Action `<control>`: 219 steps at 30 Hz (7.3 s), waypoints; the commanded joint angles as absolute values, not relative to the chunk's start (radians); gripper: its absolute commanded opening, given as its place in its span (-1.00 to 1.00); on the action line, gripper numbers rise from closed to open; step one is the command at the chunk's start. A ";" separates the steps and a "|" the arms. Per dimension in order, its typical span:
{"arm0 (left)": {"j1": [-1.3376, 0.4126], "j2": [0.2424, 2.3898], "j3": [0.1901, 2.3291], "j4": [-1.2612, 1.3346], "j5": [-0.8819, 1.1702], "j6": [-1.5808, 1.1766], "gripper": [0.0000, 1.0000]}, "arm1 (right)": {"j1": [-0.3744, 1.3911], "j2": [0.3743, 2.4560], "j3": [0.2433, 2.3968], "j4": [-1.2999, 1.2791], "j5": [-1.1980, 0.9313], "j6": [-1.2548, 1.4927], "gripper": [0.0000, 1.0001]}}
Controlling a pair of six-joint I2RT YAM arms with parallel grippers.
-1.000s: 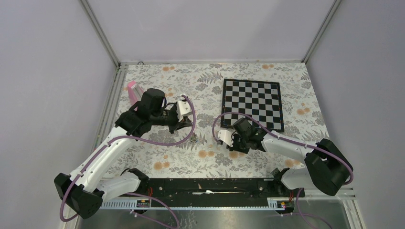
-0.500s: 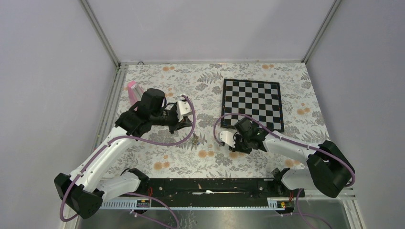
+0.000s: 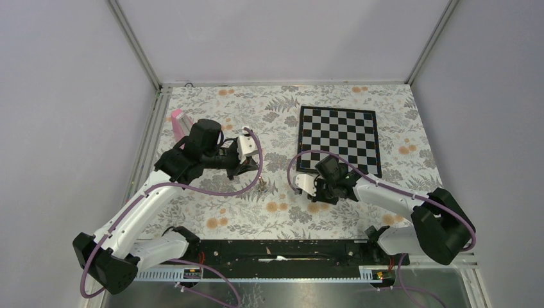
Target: Put the keys on the keyring
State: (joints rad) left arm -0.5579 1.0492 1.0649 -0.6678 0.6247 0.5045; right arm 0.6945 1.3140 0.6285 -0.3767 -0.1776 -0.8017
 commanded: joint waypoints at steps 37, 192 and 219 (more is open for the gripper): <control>-0.558 1.245 1.263 -0.592 0.899 0.267 -1.00 | 0.666 1.087 0.917 -0.420 -0.505 -0.730 -1.00; -0.676 1.424 1.368 -0.442 1.108 -0.035 -1.00 | 0.666 0.954 1.086 -0.449 -0.704 -0.810 -1.00; -0.685 1.421 1.362 -0.493 1.066 0.063 -1.00 | 0.660 0.960 1.093 -0.453 -0.710 -0.795 -1.00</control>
State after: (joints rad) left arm -0.6727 1.4380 1.3479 -0.5014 1.0771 0.0196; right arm 0.6662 0.9642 1.0817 -0.4820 -0.6765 -0.7998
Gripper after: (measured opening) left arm 0.021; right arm 0.064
